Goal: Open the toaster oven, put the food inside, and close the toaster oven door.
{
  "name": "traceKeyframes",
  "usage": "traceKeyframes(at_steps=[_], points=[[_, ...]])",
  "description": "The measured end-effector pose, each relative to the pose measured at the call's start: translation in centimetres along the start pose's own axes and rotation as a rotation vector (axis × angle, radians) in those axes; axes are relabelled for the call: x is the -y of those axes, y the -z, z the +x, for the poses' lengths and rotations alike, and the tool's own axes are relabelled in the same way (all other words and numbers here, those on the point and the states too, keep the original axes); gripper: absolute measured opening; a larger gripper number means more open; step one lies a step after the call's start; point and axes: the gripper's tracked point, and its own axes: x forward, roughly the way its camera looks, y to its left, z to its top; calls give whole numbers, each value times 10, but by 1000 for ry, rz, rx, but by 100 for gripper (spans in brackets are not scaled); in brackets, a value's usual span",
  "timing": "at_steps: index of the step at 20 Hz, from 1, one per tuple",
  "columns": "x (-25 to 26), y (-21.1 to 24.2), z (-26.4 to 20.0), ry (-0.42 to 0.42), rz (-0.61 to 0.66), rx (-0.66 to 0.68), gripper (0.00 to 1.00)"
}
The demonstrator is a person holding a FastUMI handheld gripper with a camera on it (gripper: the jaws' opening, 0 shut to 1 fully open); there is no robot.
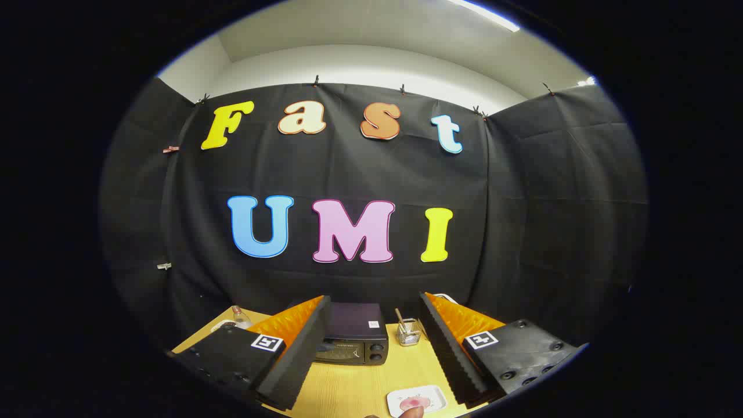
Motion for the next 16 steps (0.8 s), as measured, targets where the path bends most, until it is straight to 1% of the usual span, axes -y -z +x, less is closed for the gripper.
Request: traceKeyframes(at_steps=[12,16], points=[[5,5,0,15,11,7,97],[11,-1,1,47,-2,30,98]])
